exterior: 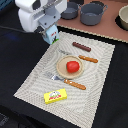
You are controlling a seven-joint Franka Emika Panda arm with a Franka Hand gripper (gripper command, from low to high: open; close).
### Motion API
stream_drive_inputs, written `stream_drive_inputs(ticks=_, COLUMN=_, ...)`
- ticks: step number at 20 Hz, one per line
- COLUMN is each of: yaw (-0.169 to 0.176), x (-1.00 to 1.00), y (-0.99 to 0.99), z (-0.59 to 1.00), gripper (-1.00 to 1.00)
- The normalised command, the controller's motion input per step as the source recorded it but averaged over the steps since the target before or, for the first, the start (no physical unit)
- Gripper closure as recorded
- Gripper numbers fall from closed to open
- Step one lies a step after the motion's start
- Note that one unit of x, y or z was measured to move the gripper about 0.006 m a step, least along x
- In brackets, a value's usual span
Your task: Interact with the objects in diverse but meaningful ways.
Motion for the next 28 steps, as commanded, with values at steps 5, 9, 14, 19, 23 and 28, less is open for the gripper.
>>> stream_drive_inputs(ticks=5, yaw=0.021, x=0.1, y=0.77, z=-0.03, gripper=1.0)
stream_drive_inputs(ticks=9, yaw=0.018, x=0.02, y=0.57, z=-0.17, gripper=1.0)
stream_drive_inputs(ticks=14, yaw=0.0, x=0.03, y=0.07, z=-0.21, gripper=1.0)
stream_drive_inputs(ticks=19, yaw=0.0, x=0.04, y=0.0, z=-0.23, gripper=1.0)
stream_drive_inputs(ticks=23, yaw=0.0, x=0.02, y=0.0, z=-0.23, gripper=1.0)
stream_drive_inputs(ticks=28, yaw=0.0, x=0.15, y=0.07, z=-0.13, gripper=1.0)
